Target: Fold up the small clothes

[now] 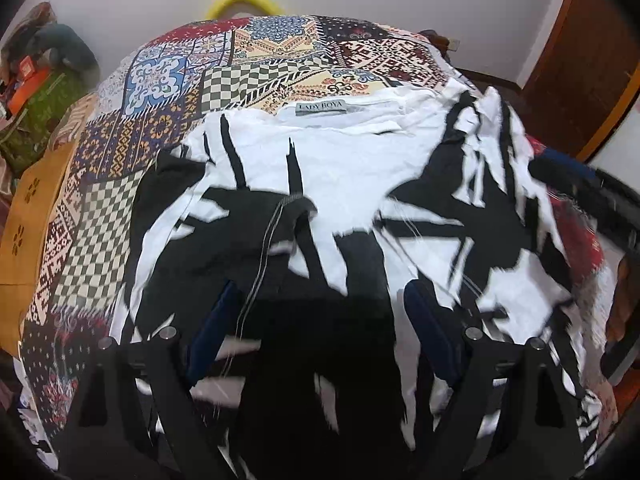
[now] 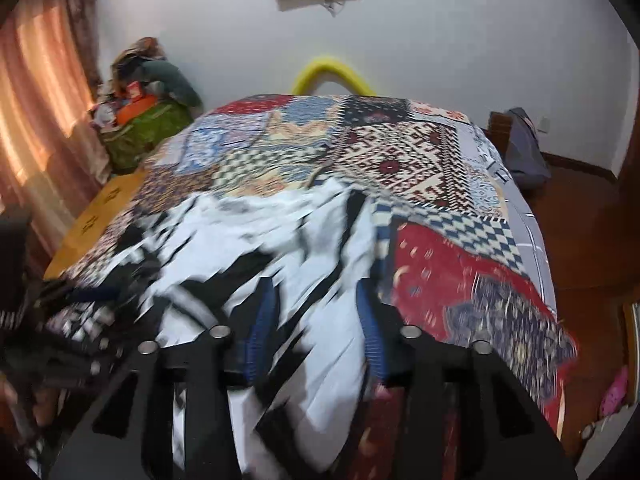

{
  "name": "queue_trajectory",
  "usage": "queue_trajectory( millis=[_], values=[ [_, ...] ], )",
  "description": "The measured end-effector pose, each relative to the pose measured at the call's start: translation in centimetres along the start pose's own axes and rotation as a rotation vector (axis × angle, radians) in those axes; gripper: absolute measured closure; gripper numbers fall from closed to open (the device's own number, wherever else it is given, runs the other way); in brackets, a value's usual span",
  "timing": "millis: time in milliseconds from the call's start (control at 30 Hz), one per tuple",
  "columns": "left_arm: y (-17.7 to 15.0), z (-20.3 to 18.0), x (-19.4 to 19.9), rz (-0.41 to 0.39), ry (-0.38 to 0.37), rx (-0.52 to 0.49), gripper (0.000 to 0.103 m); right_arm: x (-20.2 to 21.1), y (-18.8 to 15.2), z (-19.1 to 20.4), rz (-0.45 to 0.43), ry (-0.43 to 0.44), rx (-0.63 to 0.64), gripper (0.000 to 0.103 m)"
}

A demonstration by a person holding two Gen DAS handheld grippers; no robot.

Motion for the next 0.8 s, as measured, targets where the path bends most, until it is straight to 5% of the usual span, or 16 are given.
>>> queue_trajectory(
  millis=[233,533,667,800],
  values=[
    [-3.9,1.6,0.8,0.065,0.019,-0.029,0.018,-0.5,-6.4,1.6,0.173,-0.014,0.074,0.062],
    [-10.1,5.8,3.0,0.117,-0.006,0.011,0.018,3.8,-10.7,1.1,0.237,-0.043,0.047,0.059],
    [-12.6,8.5,5.4,0.101,0.029,0.028,0.018,6.7,-12.0,1.6,0.221,-0.06,0.032,0.058],
    [-14.5,11.6,8.1,0.074,0.063,0.074,0.018,9.5,-12.3,2.3,0.157,-0.075,0.016,0.044]
  ],
)
Point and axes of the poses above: each gripper's, at about its wrist camera, not at the fingertips, and x roughly against the way its jaws point, z to its left, y to its top, the point moved 8 cm from there along -x, roughly the way its jaws point, and after that the axes turned 7 degrees about y, right-handed, at the moved point
